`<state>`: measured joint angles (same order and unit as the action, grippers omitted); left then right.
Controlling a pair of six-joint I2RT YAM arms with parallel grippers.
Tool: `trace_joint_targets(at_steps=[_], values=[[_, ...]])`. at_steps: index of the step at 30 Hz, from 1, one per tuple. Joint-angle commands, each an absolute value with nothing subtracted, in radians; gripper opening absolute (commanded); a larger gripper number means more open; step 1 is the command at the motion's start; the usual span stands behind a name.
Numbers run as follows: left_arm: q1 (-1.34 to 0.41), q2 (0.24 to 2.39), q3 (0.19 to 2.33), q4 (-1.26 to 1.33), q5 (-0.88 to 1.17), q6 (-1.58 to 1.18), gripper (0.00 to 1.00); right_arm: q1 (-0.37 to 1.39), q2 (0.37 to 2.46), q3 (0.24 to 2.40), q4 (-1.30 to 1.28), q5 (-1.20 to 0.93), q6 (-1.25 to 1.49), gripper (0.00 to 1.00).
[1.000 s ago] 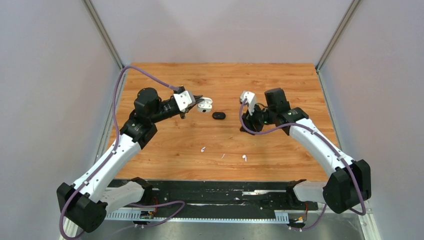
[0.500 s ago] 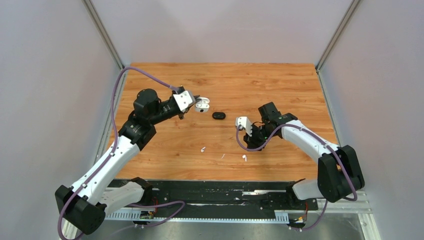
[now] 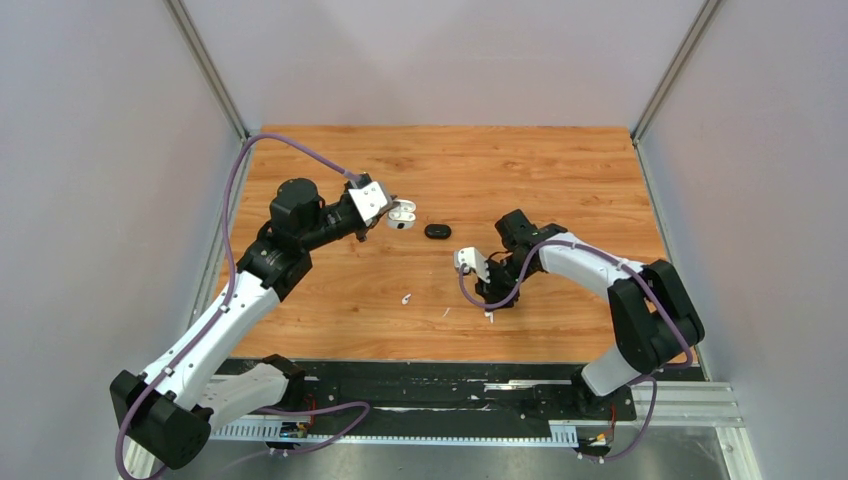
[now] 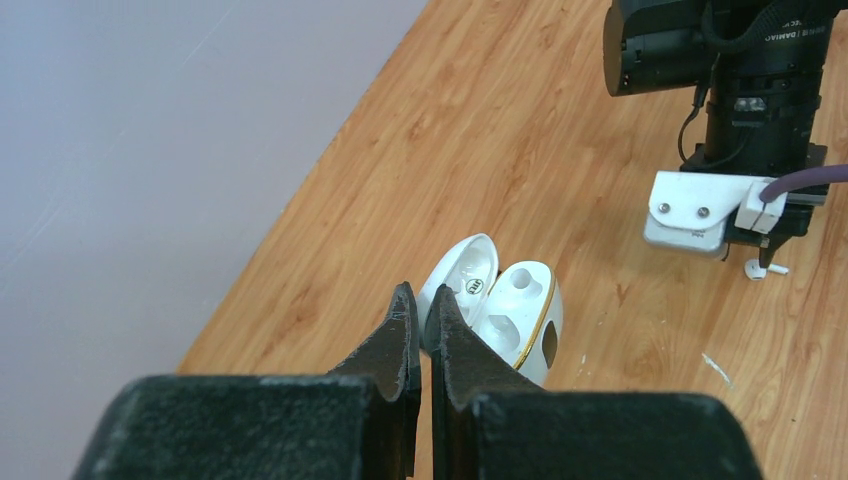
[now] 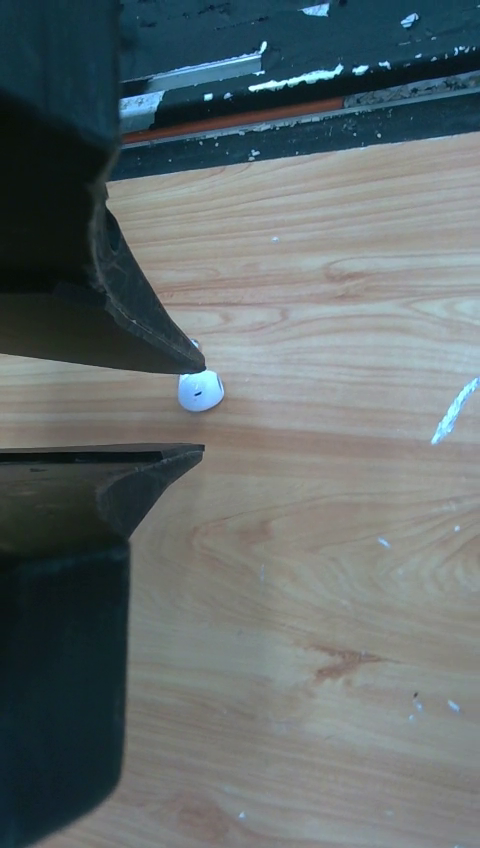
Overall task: Insert the wireless bluetooth earbuds into the charging case
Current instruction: Pick up the earbud from the center of the board.
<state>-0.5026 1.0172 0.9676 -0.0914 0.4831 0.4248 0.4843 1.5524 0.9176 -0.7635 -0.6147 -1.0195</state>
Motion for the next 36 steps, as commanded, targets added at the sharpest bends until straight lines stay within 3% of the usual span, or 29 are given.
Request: trace_joint_targets(at_steps=[1, 28, 36], values=[[-0.505, 0.996, 0.982, -0.068, 0.464, 0.425, 0.0, 0.508, 1.558, 0.94, -0.771, -0.635, -1.056, 0.3], [-0.506, 0.985, 0.955, -0.048, 0.443, 0.419, 0.0, 0.555, 1.58, 0.893, -0.757, -0.55, -1.069, 0.28], [-0.506, 0.984, 0.947, -0.043, 0.441, 0.416, 0.0, 0.559, 1.585, 0.881, -0.75, -0.547, -1.069, 0.21]])
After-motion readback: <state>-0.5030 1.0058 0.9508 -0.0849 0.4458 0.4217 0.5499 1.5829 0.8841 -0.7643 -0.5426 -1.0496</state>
